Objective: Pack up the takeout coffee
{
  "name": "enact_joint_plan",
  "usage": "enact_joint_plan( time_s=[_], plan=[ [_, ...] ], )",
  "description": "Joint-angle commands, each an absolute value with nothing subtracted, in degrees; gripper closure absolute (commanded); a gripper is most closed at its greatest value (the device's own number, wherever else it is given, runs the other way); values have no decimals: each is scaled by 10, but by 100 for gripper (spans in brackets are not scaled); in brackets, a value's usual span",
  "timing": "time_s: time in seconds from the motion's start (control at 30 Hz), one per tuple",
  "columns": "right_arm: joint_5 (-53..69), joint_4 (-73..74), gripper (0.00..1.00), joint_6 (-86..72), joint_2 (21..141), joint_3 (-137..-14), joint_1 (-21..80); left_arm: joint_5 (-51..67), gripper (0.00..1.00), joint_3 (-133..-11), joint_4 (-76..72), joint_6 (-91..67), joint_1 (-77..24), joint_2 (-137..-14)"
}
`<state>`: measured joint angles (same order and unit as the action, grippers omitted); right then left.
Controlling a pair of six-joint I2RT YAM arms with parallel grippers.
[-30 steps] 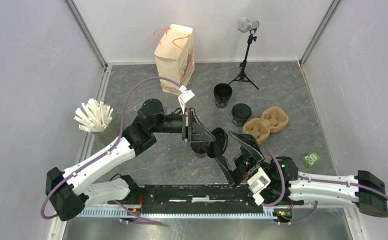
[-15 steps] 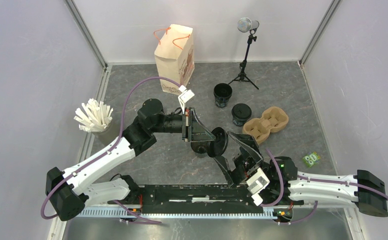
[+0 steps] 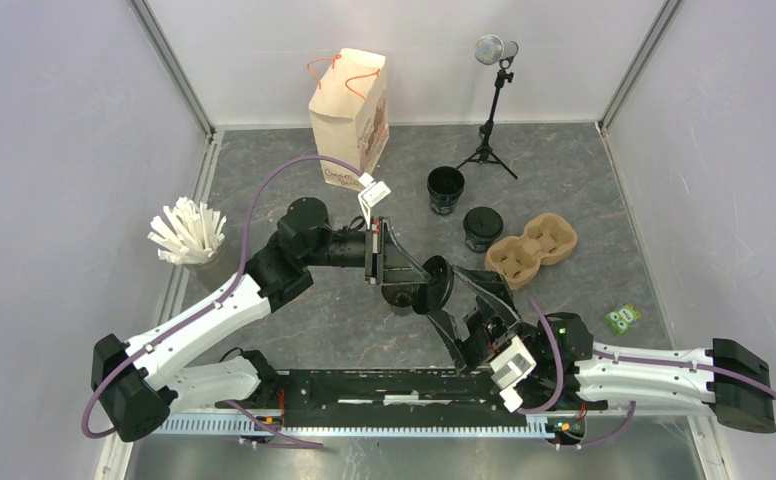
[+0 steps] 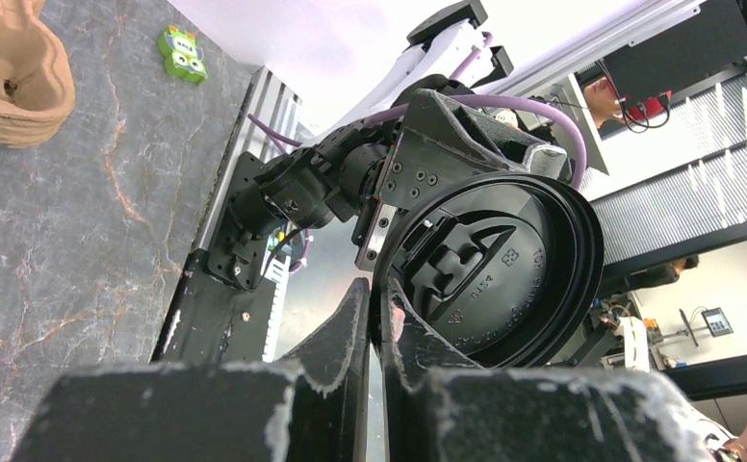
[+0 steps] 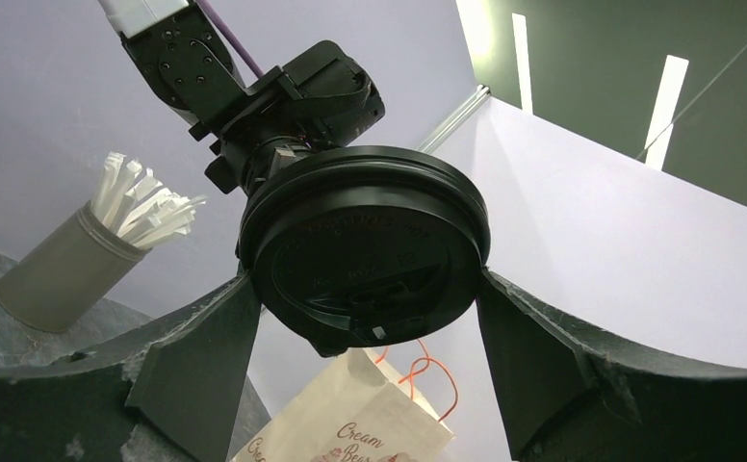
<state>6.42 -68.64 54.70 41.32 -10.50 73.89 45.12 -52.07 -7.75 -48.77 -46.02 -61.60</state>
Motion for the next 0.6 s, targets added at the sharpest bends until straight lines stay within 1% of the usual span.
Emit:
enact_joint_plan(
  time_s=[0.0, 0.17, 0.23, 0.3, 0.33, 0.43, 0.47, 0.5, 0.57],
  plan=[
    [64, -718, 14, 555, 415, -128, 742, 445, 91, -520, -67, -481, -459, -616],
    [60, -712, 18, 557, 416, -129, 742, 440, 90, -526, -47, -469, -459, -617],
    [55, -708, 18, 552, 415, -129, 742, 433, 82, -528, -38, -464, -459, -617],
    [42, -700, 20, 531, 411, -129, 742, 417, 65, -536, -17, -451, -458, -616],
    [32, -691, 21, 518, 408, -128, 742, 406, 53, -544, 4, -438, -456, -615],
    [-25, -642, 22, 465, 394, -134, 742, 332, 24, -581, 95, -381, -446, -615],
    [-45, -616, 22, 447, 388, -136, 742, 299, 10, -596, 125, -362, -440, -615],
    [-60, -594, 22, 430, 381, -138, 742, 268, 0, -608, 149, -344, -434, -613],
    [-107, -538, 23, 375, 367, -146, 742, 211, 0, -618, 172, -324, -412, -608]
  ],
)
